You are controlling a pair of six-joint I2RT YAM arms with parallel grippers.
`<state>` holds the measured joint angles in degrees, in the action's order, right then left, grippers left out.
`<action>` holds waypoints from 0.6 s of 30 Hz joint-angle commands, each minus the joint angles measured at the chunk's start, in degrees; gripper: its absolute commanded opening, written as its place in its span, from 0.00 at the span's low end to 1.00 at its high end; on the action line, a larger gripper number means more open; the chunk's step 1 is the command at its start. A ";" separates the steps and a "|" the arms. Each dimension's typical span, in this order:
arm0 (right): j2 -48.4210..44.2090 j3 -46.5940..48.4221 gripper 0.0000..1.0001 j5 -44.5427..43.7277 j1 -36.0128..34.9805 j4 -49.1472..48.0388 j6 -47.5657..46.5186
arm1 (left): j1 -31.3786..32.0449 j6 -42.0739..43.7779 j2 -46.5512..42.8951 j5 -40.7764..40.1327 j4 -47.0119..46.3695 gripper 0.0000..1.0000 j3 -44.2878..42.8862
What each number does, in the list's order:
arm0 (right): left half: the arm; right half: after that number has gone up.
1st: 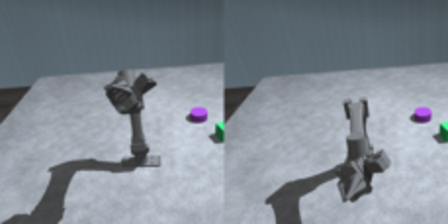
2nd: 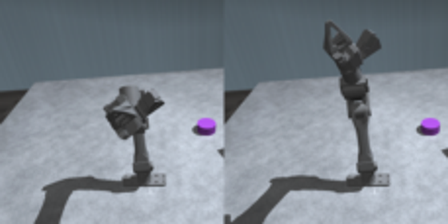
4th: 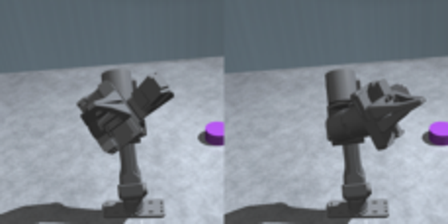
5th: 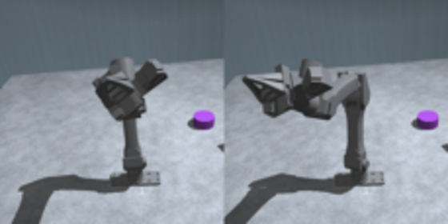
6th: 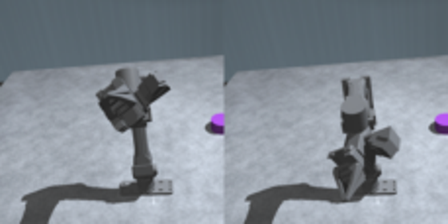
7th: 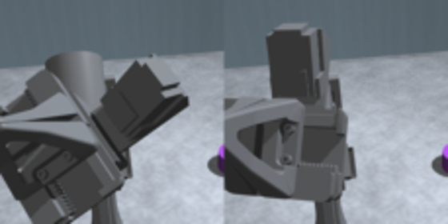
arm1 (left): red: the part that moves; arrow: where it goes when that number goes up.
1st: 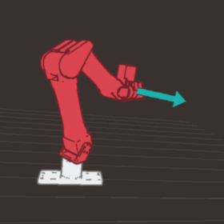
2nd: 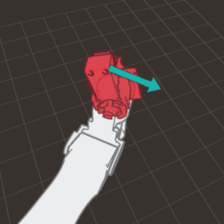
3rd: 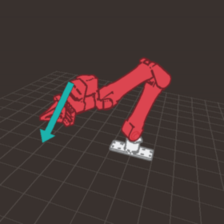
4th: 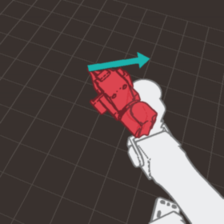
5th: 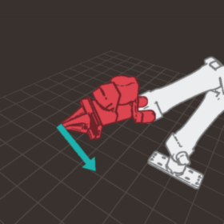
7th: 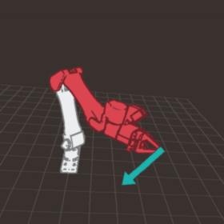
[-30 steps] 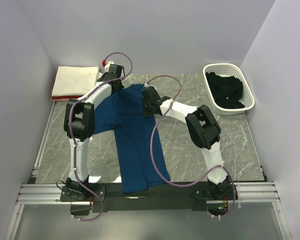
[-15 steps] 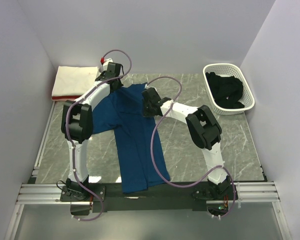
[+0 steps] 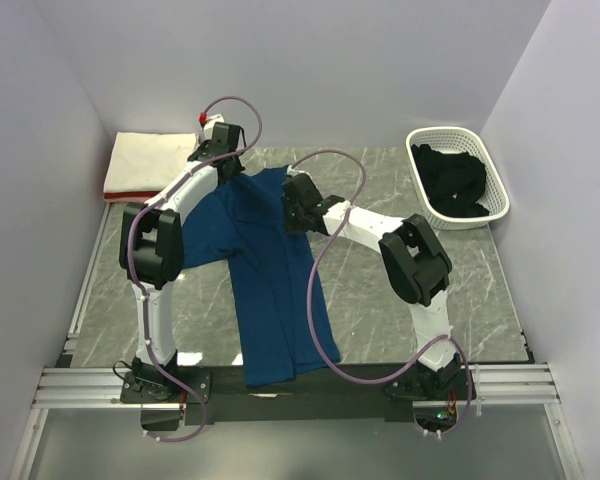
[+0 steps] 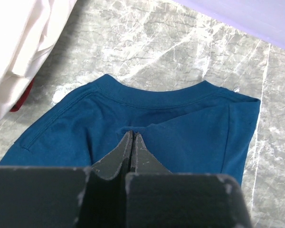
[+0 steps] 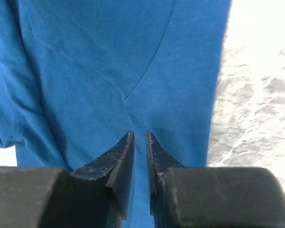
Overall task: Fold and stack the t-shirts
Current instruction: Fold the tshirt
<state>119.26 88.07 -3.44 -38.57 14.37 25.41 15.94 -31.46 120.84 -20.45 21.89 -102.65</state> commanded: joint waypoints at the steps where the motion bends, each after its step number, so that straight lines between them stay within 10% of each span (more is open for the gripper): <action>1: -0.53 2.98 0.25 0.28 -1.16 -0.22 -1.59 | 0.05 0.88 -1.92 -0.65 -0.44 0.00 -1.24; 18: 7.12 9.31 0.31 -5.08 -2.57 2.94 -3.78 | 0.05 1.32 -1.48 -0.30 -0.18 0.00 -1.76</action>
<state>126.50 94.89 -5.52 -40.75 17.06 22.83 15.94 -30.89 120.84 -20.43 22.15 -102.65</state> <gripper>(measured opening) 0.316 0.012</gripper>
